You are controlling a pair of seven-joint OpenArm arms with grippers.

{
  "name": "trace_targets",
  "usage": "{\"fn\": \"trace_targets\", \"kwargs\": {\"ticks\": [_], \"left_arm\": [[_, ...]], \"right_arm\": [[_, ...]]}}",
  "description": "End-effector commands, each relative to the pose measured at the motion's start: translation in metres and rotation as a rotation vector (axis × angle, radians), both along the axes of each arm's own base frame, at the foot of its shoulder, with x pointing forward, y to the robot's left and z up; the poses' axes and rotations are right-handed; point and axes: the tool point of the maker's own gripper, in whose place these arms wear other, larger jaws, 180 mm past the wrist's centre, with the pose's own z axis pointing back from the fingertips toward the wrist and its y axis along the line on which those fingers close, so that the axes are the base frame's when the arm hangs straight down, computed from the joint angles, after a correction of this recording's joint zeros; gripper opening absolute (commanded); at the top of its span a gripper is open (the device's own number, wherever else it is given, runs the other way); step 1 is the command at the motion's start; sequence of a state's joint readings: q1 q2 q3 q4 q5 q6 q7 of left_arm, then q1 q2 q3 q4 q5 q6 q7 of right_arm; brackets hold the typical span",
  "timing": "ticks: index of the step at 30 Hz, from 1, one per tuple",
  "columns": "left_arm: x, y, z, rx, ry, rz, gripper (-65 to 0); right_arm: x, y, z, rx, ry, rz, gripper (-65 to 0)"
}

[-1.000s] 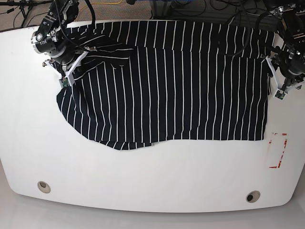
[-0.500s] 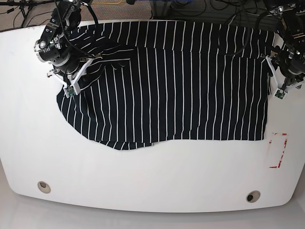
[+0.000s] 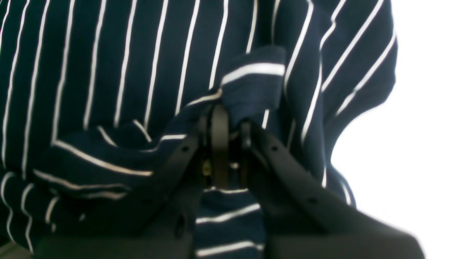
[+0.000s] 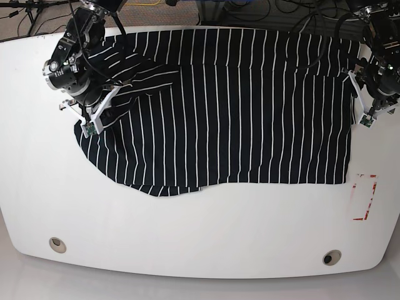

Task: Fold the T-shirt properly
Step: 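Release the shirt edge with the right gripper and move it along the shirt side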

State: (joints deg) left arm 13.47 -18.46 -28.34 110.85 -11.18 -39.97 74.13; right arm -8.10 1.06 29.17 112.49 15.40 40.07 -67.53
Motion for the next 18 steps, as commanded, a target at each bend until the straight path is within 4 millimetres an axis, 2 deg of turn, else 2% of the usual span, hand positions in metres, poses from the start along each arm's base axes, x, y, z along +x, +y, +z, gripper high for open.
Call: {"fn": "trace_targets", "kwargs": {"ticks": [1,18], "left_arm": [[0.004,0.005,0.009,0.023,-0.021,-0.006,-32.5],[0.004,0.005,0.009,0.026,-0.020,-0.005,-32.5]], "right_arm": [[0.012,-0.007,0.013,-0.014,-0.054,0.004,-63.1],[0.026,-0.027,-0.002,-0.005,-0.027,-0.006,-62.9]]}}
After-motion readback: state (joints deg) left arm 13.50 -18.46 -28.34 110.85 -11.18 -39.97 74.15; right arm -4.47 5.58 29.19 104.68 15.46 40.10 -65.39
